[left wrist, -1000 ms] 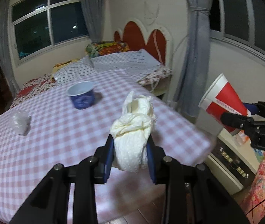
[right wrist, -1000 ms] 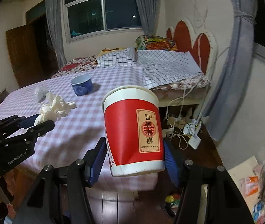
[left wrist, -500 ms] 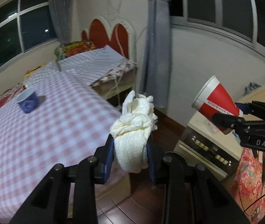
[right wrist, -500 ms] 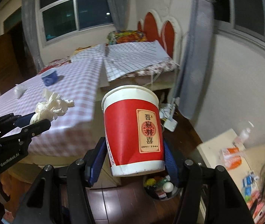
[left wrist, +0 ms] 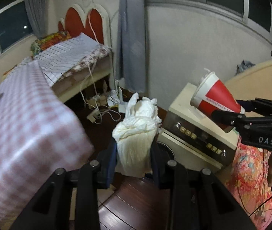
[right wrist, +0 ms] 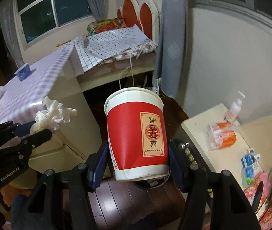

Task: Collect trash
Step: 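Carry the white tissue and red cup over the black trash bin, then open both tools to drop the tissue and cup into the bin, then move both open tools back to the remaining trash on the bed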

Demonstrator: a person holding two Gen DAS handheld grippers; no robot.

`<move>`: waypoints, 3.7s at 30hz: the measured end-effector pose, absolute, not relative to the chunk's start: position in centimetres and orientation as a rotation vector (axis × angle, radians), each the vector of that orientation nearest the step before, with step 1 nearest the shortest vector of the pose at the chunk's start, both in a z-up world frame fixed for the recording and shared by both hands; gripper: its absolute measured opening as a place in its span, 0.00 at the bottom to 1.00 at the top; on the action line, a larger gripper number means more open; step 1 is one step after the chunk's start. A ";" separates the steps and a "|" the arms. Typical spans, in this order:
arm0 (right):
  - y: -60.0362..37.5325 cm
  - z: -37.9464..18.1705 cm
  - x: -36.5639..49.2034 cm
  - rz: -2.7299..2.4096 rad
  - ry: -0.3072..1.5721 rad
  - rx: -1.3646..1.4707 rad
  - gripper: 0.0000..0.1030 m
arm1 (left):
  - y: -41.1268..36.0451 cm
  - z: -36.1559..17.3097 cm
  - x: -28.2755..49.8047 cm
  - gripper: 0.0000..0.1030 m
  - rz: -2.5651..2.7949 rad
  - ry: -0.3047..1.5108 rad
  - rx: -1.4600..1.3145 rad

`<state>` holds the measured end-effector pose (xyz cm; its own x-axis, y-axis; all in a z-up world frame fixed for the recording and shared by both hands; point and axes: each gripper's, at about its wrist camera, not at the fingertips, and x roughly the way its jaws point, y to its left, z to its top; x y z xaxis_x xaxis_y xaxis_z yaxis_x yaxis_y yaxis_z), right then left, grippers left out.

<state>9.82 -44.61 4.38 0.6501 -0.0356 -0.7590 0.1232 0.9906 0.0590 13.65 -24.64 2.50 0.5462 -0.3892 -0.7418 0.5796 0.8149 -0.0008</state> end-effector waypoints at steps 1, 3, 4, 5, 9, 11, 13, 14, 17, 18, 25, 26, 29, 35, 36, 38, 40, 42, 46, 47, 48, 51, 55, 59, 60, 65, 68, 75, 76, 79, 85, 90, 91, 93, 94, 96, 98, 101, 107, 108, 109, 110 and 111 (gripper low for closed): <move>-44.9 3.8 9.9 -0.093 0.867 0.114 0.59 | -25.1 2.0 13.7 0.33 -0.587 0.819 0.261; -45.9 2.5 10.0 -0.100 0.883 0.121 0.59 | -26.0 0.9 14.1 0.33 -0.592 0.837 0.269; -46.2 1.9 10.0 -0.105 0.891 0.125 0.59 | -26.3 0.4 14.2 0.32 -0.595 0.848 0.271; -46.8 1.0 10.1 -0.109 0.903 0.136 0.59 | -26.7 -0.2 14.5 0.32 -0.601 0.864 0.271; -48.4 -2.4 10.3 -0.109 0.944 0.148 0.59 | -28.7 -3.1 15.2 0.33 -0.614 0.915 0.289; -49.1 -4.3 10.6 -0.102 0.974 0.162 0.59 | -29.2 -4.5 15.4 0.32 -0.625 0.938 0.291; -49.9 -6.4 11.0 -0.093 1.000 0.171 0.59 | -30.1 -6.1 16.0 0.32 -0.631 0.972 0.291; -50.2 -7.1 11.2 -0.093 1.010 0.174 0.59 | -30.4 -6.8 16.2 0.32 -0.631 0.986 0.299; -51.0 -9.9 11.9 -0.088 1.050 0.194 0.59 | -31.5 -9.2 16.8 0.32 -0.637 1.031 0.313; -51.3 -10.9 12.2 -0.088 1.066 0.197 0.59 | -31.8 -10.1 16.9 0.32 -0.641 1.050 0.318; -52.4 -17.7 14.2 -0.073 1.175 0.197 0.59 | -33.4 -16.1 18.8 0.32 -0.640 1.162 0.347; -52.6 -18.7 14.5 -0.073 1.190 0.195 0.59 | -33.6 -16.9 19.1 0.32 -0.642 1.176 0.346; -53.1 -22.0 15.5 -0.060 1.233 0.194 0.59 | -34.1 -19.5 19.8 0.32 -0.650 1.216 0.346; -52.6 -27.8 17.5 -0.006 1.297 0.137 0.59 | -35.2 -24.0 21.7 0.33 -0.664 1.276 0.353; -52.4 -28.8 17.9 0.004 1.309 0.118 0.59 | -35.3 -24.7 22.0 0.33 -0.660 1.290 0.350; -52.3 -30.8 18.6 0.029 1.336 0.096 0.60 | -35.4 -26.8 22.5 0.33 -0.646 1.332 0.353; -52.2 -32.4 19.1 0.039 1.362 0.068 0.60 | -35.3 -28.5 22.9 0.33 -0.645 1.369 0.345; -52.0 -34.1 19.7 0.059 1.391 0.050 0.60 | -35.3 -29.8 22.9 0.33 -0.656 1.380 0.354; -51.2 -36.2 20.8 0.099 1.429 0.003 0.61 | -35.4 -31.9 23.3 0.37 -0.678 1.447 0.322; -51.1 -36.6 20.9 0.096 1.433 -0.014 0.65 | -35.4 -32.5 23.5 0.43 -0.668 1.454 0.315; -51.2 -37.1 21.0 0.084 1.436 -0.025 0.72 | -35.3 -32.9 23.5 0.62 -0.644 1.455 0.314; -51.7 -37.5 20.5 0.051 1.459 -0.044 1.00 | -34.5 -32.7 23.1 1.00 -0.606 1.406 0.313; -52.9 -35.9 19.3 -0.007 1.428 0.013 1.00 | -32.7 -31.4 22.3 1.00 -0.549 1.373 0.300; -52.8 -32.7 17.8 -0.058 1.371 0.071 1.00 | -30.9 -29.4 20.8 1.00 -0.501 1.325 0.285; -52.5 -31.9 17.5 -0.060 1.354 0.084 1.00 | -30.5 -28.5 20.2 1.00 -0.494 1.311 0.276; -50.1 -28.5 17.6 -0.063 1.297 0.114 1.00 | -28.5 -25.6 19.4 1.00 -0.476 1.255 0.265; -48.9 -26.2 17.0 -0.062 1.277 0.107 1.00 | -27.3 -23.6 18.6 1.00 -0.468 1.232 0.254; -46.0 -20.2 14.9 -0.051 1.199 0.081 1.00 | -24.2 -19.4 15.6 1.00 -0.466 1.184 0.233; -45.6 -19.4 14.6 -0.049 1.188 0.081 1.00 | -23.6 -18.4 14.6 1.00 -0.467 1.169 0.232; -44.0 -16.4 13.3 -0.037 1.151 0.071 1.00 | -21.6 -15.9 12.7 1.00 -0.454 1.124 0.227; -40.6 -10.8 11.0 -0.001 1.060 0.053 1.00 | -17.6 -11.3 10.0 1.00 -0.414 1.044 0.178; -38.0 -7.2 9.9 0.022 1.001 0.033 1.00 | -15.0 -8.1 8.6 1.00 -0.351 0.972 0.187; -37.3 -6.5 9.7 0.028 0.993 0.024 1.00 | -14.7 -7.8 8.5 1.00 -0.343 0.964 0.186; -36.1 -5.4 9.3 0.033 0.981 0.002 1.00 | -13.8 -6.8 8.2 1.00 -0.321 0.939 0.179; -35.7 -5.0 9.1 0.041 0.977 -0.005 1.00 | -13.3 -6.2 7.9 1.00 -0.311 0.926 0.172; -34.5 -3.9 8.7 0.054 0.965 -0.017 1.00 | -12.4 -5.3 7.6 1.00 -0.295 0.908 0.160; -33.3 -3.0 8.2 0.072 0.950 -0.029 1.00 | -11.6 -4.6 7.0 1.00 -0.275 0.888 0.153; -31.6 -1.5 7.5 0.095 0.922 -0.046 1.00 | -10.2 -3.1 6.3 1.00 -0.241 0.853 0.133; -27.7 2.2 6.5 0.157 0.850 -0.072 1.00 | -6.6 0.0 5.4 1.00 -0.183 0.773 0.087; -26.9 2.9 6.5 0.172 0.838 -0.075 1.00 | -6.0 0.5 5.3 1.00 -0.172 0.761 0.079; -26.0 3.5 6.6 0.186 0.826 -0.081 1.00 | -5.3 1.0 5.4 1.00 -0.157 0.750 0.072; -25.4 4.0 6.7 0.196 0.819 -0.085 1.00 | -4.5 1.6 5.4 1.00 -0.141 0.738 0.067; -24.4 4.7 6.9 0.211 0.806 -0.092 1.00 | -3.9 2.0 5.4 1.00 -0.127 0.727 0.065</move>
